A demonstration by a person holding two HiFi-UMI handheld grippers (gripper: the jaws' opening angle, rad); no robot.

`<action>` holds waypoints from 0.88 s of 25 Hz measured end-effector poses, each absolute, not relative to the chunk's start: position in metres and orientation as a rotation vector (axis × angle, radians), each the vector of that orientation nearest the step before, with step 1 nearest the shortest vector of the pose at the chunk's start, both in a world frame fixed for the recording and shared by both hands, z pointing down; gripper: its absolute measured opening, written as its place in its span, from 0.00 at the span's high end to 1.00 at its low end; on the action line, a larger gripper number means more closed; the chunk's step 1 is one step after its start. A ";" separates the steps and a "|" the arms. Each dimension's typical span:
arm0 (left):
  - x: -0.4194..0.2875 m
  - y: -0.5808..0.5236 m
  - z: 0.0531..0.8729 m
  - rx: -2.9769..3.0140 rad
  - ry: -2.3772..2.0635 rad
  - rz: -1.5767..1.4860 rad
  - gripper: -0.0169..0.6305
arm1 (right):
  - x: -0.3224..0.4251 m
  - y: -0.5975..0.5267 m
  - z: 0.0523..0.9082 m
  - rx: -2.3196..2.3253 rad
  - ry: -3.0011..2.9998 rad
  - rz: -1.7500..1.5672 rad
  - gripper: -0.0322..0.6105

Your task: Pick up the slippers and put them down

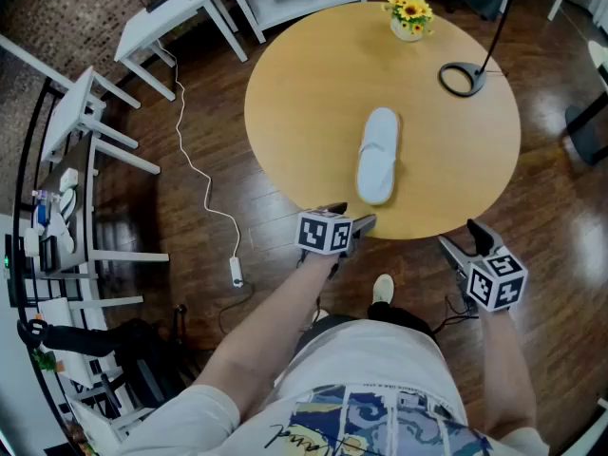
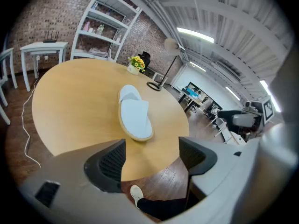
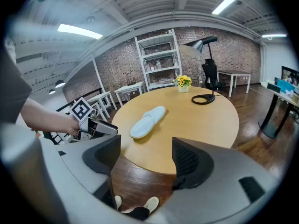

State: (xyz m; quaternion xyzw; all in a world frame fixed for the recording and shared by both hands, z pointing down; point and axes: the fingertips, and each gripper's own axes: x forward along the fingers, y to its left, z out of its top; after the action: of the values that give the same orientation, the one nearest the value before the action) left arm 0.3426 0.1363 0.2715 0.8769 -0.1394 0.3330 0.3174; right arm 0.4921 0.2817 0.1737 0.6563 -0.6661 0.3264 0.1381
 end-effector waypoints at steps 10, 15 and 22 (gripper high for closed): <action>0.413 0.112 0.326 2.027 -0.524 0.751 0.40 | 0.562 0.310 0.194 1.853 -1.942 1.034 0.38; 0.414 0.096 0.341 1.977 -0.634 0.780 0.40 | 0.569 0.301 0.207 1.801 -1.984 1.057 0.38; 0.425 0.083 0.343 1.936 -0.685 0.680 0.48 | 0.569 0.294 0.211 1.761 -2.031 1.064 0.38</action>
State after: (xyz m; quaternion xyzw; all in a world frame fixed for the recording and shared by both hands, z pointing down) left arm 0.4252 0.0831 0.3432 0.7900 -0.2797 0.2774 0.4699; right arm 0.5689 0.2943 0.2106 0.6043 -0.6970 0.3652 0.1248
